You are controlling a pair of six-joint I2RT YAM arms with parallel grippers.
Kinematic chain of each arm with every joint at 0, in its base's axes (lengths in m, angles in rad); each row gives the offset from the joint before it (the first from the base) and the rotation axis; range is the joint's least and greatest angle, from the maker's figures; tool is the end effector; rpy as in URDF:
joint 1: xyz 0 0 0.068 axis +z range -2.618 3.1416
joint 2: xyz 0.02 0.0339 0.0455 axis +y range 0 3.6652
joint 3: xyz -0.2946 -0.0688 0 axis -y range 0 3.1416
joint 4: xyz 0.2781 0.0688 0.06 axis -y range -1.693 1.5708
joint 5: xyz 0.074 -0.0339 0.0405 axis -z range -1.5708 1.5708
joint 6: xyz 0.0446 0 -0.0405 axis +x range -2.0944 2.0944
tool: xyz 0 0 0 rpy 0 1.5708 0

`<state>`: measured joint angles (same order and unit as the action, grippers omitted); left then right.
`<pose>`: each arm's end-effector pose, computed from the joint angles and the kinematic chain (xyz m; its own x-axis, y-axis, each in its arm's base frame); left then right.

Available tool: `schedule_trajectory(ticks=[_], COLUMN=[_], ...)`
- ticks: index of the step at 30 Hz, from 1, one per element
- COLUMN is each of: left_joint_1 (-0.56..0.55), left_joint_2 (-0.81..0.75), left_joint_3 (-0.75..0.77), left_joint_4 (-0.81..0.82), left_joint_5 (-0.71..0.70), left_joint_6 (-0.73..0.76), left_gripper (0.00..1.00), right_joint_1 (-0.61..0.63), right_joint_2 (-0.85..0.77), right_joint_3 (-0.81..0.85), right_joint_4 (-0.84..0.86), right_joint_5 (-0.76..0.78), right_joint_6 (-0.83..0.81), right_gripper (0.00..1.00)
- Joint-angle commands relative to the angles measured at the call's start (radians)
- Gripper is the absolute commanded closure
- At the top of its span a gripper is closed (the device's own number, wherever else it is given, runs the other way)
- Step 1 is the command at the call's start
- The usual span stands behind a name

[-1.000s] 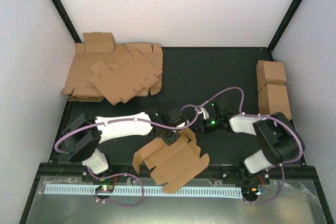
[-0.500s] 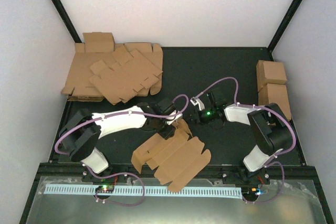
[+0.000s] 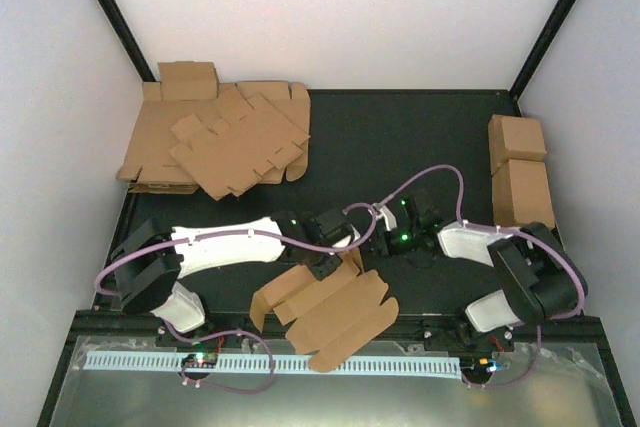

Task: Fold the paper box

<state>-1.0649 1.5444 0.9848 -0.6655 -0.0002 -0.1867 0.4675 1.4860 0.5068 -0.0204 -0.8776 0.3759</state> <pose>0.1550 -0.2799 0.1996 -0.6104 0.7187 -0.3330 0.7749 0.6290 -0.0627 0.2125 0.1457 0.1234 -0.9406 -0.2120 -0.2653 -0.3375 0.4955 0.8004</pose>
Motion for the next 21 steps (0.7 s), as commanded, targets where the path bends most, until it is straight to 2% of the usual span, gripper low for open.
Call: schedule_trajectory(ticks=[1,11,17,21], left_joint_1=[-0.092,-0.202,-0.205,-0.202], left_joint_2=[0.024,0.115,0.104,0.094], left_joint_3=[0.078,0.144,0.122,0.112], left_joint_4=[-0.083,-0.18,-0.133,-0.108], left_joint_5=[-0.222,-0.439,-0.415,-0.363], left_joint_6=[-0.054,-0.115,-0.09,-0.066], left_gripper=[0.59,0.58,0.58,0.58], right_joint_1=[0.039,0.13,0.26,0.27], right_joint_2=[-0.098,-0.283,-0.34,-0.315], right_joint_3=[-0.076,-0.263,-0.357,-0.387], right_joint_4=[0.119,0.279,0.468,0.559], right_joint_5=[0.075,0.259,0.404,0.427], right_joint_6=[0.036,0.133,0.162,0.148], right_gripper=[0.56,0.54,0.48,0.43])
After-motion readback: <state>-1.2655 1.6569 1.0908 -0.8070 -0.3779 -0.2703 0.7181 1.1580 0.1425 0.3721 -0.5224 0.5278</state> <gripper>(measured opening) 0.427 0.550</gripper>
